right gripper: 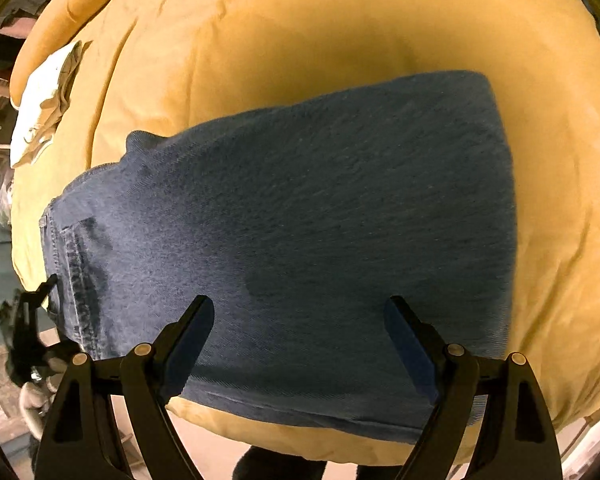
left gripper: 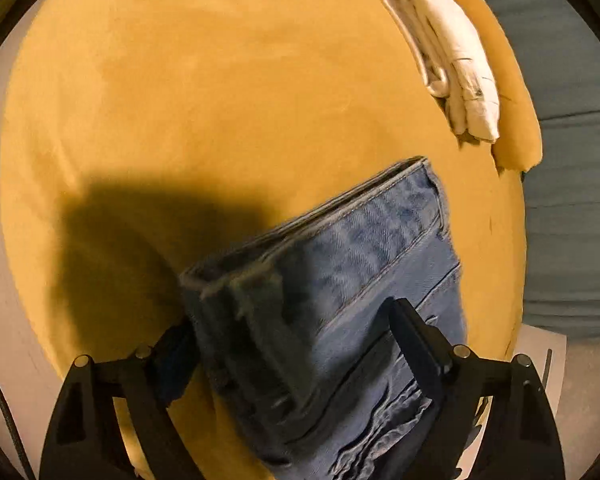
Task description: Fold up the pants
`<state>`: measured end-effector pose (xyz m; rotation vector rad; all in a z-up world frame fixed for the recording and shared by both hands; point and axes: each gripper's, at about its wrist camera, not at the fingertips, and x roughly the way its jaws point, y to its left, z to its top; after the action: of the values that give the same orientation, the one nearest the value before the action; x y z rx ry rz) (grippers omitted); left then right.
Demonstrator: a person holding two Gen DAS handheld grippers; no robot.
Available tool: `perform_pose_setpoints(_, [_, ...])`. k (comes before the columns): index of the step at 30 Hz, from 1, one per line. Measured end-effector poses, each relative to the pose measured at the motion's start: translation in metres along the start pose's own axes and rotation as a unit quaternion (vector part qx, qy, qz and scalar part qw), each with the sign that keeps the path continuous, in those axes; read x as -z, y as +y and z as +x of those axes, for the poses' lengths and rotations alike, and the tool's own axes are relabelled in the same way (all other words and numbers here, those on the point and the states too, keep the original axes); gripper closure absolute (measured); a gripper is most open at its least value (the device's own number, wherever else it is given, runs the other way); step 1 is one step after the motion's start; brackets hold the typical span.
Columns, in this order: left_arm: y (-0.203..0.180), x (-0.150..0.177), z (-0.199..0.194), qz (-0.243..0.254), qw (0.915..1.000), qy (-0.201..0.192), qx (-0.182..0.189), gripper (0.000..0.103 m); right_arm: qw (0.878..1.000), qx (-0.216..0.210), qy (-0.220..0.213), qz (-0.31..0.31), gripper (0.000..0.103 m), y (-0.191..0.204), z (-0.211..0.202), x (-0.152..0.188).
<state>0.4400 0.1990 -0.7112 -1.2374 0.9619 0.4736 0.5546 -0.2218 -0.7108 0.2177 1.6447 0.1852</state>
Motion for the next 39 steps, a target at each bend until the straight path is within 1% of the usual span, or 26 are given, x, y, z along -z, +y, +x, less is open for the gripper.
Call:
perform_pose_setpoints(2, [-0.003, 0.005, -0.009, 0.014, 0.9996, -0.019, -0.013, 0.042, 1.0, 0.001, 0.002, -0.003, 0.014, 0.001, 0.003, 0.001])
perform_pose_setpoints(3, [-0.009, 0.004, -0.01, 0.022, 0.9992, -0.027, -0.018, 0.072, 1.0, 0.002, 0.002, -0.005, 0.014, 0.002, 0.005, 0.001])
perform_pose_setpoints(4, [-0.008, 0.007, -0.018, 0.039, 0.9986, -0.036, -0.004, 0.073, 1.0, 0.004, 0.002, -0.007, 0.014, 0.002, 0.006, 0.001])
perform_pose_setpoints(7, [-0.022, 0.012, -0.033, 0.076, 0.9954, -0.058, -0.007, 0.075, 1.0, 0.002, 0.0, -0.011, 0.014, -0.007, 0.003, 0.003])
perform_pose_setpoints(8, [-0.033, 0.017, -0.047, 0.099, 0.9929, -0.066, -0.006, 0.075, 1.0, -0.001, 0.0, -0.011, 0.014, -0.008, 0.003, 0.004])
perform_pose_setpoints(9, [-0.047, 0.023, -0.06, 0.116, 0.9905, -0.073, 0.01, 0.076, 1.0, -0.006, 0.0, -0.012, 0.014, -0.01, 0.002, 0.004])
perform_pose_setpoints(11, [-0.074, 0.04, -0.086, 0.164, 0.9818, -0.092, 0.026, 0.078, 1.0, -0.02, -0.001, -0.01, 0.014, -0.017, 0.0, 0.005])
perform_pose_setpoints(14, [-0.127, 0.088, -0.114, 0.253, 0.9608, -0.093, 0.063, 0.078, 0.999, -0.036, 0.002, -0.004, 0.014, -0.028, -0.003, 0.007])
perform_pose_setpoints(16, [-0.158, 0.117, -0.109, 0.298, 0.9475, -0.079, 0.083, 0.078, 0.999, -0.05, 0.006, 0.004, 0.014, -0.04, -0.006, 0.009])
perform_pose_setpoints(17, [-0.176, 0.14, -0.098, 0.331, 0.9371, -0.062, 0.092, 0.079, 0.998, -0.056, 0.007, 0.01, 0.014, -0.048, -0.01, 0.01])
perform_pose_setpoints(19, [-0.189, 0.189, -0.075, 0.368, 0.9246, -0.013, 0.098, 0.079, 0.998, -0.067, 0.007, 0.018, 0.014, -0.064, -0.02, 0.014])
perform_pose_setpoints(21, [-0.191, 0.227, -0.054, 0.392, 0.9139, 0.029, 0.1, 0.079, 0.997, -0.077, 0.007, 0.026, 0.015, -0.084, -0.034, 0.018])
perform_pose_setpoints(24, [-0.185, 0.283, 0.009, 0.461, 0.8807, 0.092, 0.057, 0.079, 0.997, -0.076, 0.003, 0.028, 0.015, -0.112, -0.054, 0.02])
perform_pose_setpoints(25, [-0.18, 0.29, 0.024, 0.47, 0.875, 0.107, 0.04, 0.079, 0.997, -0.067, 0.0, 0.024, 0.015, -0.122, -0.06, 0.02])
perform_pose_setpoints(26, [-0.17, 0.296, 0.05, 0.486, 0.8643, 0.13, 0.012, 0.079, 0.998, -0.065, -0.001, 0.022, 0.015, -0.129, -0.064, 0.018])
perform_pose_setpoints(27, [-0.164, 0.298, 0.061, 0.497, 0.8563, 0.142, 0.001, 0.079, 0.998, -0.065, -0.002, 0.021, 0.015, -0.138, -0.068, 0.017])
perform_pose_setpoints(28, [-0.162, 0.299, 0.063, 0.504, 0.8515, 0.144, -0.001, 0.076, 0.997, -0.068, -0.002, 0.023, 0.015, -0.146, -0.071, 0.015])
perform_pose_setpoints(29, [-0.165, 0.298, 0.062, 0.521, 0.8414, 0.145, 0.001, 0.075, 0.997, -0.075, -0.002, 0.027, 0.014, -0.151, -0.073, 0.014])
perform_pose_setpoints(30, [-0.17, 0.298, 0.06, 0.528, 0.8359, 0.151, 0.002, 0.068, 0.995, -0.093, -0.005, 0.035, 0.014, -0.158, -0.076, 0.011])
perform_pose_setpoints(31, [-0.174, 0.298, 0.056, 0.542, 0.8232, 0.168, 0.005, 0.06, 0.992, -0.119, -0.011, 0.043, 0.014, -0.163, -0.08, 0.009])
perform_pose_setpoints(32, [-0.177, 0.297, 0.054, 0.55, 0.8151, 0.181, 0.006, 0.056, 0.988, -0.143, -0.015, 0.047, 0.014, -0.165, -0.082, 0.006])
perform_pose_setpoints(33, [-0.178, 0.297, 0.049, 0.557, 0.8047, 0.205, 0.014, 0.047, 0.985, -0.164, -0.018, 0.051, 0.014, -0.167, -0.083, 0.005])
perform_pose_setpoints(34, [-0.177, 0.3, 0.04, 0.557, 0.8014, 0.216, 0.02, 0.043, 0.98, -0.189, -0.019, 0.054, 0.014, -0.166, -0.083, 0.001])
perform_pose_setpoints(35, [-0.177, 0.296, 0.031, 0.551, 0.8025, 0.227, 0.023, 0.042, 0.974, -0.218, -0.021, 0.056, 0.014, -0.163, -0.082, -0.003])
perform_pose_setpoints(37, [-0.175, 0.281, 0.011, 0.531, 0.8167, 0.225, 0.034, 0.027, 0.962, -0.269, -0.018, 0.052, 0.011, -0.153, -0.077, -0.011])
perform_pose_setpoints(39, [-0.17, 0.265, -0.008, 0.52, 0.8298, 0.2, 0.029, 0.012, 0.956, -0.29, -0.012, 0.028, 0.009, -0.137, -0.069, -0.017])
